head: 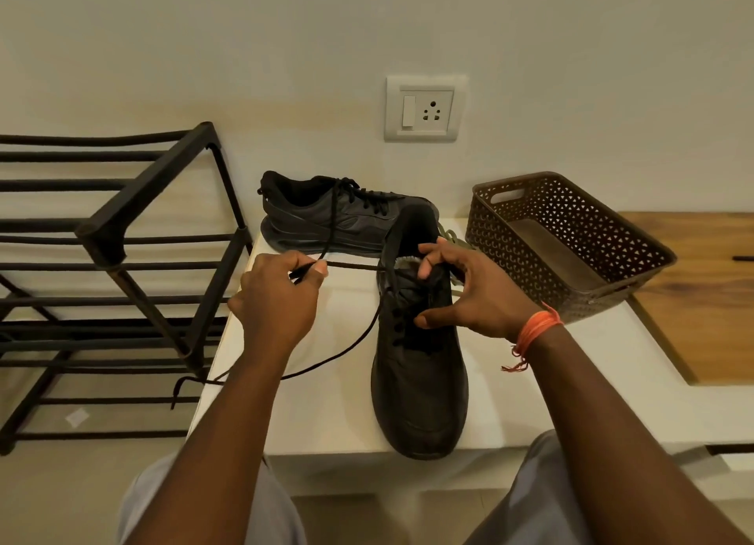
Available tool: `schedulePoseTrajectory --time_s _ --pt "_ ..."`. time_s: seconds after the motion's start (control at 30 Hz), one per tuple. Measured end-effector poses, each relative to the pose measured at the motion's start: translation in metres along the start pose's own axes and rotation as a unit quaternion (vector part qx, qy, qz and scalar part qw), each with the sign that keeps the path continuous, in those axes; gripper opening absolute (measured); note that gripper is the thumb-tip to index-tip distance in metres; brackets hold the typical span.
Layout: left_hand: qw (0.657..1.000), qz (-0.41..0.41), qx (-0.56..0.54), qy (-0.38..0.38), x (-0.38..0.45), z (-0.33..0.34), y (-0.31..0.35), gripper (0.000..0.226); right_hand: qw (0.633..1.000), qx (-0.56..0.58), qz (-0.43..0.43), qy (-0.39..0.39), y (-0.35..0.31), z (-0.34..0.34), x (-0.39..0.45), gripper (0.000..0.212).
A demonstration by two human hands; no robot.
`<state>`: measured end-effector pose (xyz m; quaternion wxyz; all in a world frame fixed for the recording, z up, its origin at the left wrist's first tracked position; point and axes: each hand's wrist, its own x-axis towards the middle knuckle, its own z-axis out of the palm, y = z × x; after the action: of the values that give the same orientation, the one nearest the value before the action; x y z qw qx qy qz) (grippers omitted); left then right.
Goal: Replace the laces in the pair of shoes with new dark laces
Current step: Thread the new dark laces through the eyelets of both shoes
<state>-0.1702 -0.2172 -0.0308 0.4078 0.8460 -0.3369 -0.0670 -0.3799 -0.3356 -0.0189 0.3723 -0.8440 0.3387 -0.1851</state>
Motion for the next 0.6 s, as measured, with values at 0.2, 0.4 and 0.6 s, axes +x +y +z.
schedulePoseTrajectory --time_s 0.2,0.4,0.6 --pt "0.998 0.015 0.018 0.059 -0.014 -0.013 0.008 0.023 0.999 -0.016 0.043 0.025 -0.002 0.004 -0.005 0.092" --pt "0.978 0.035 -0.031 -0.203 -0.042 -0.012 0.011 0.047 0.998 0.037 0.044 -0.008 -0.003 0.01 -0.019 0.094" --pt "0.949 0.082 -0.164 -0.257 -0.065 -0.031 0.02 0.022 0.987 -0.038 0.077 0.135 -0.033 0.026 -0.047 0.08"
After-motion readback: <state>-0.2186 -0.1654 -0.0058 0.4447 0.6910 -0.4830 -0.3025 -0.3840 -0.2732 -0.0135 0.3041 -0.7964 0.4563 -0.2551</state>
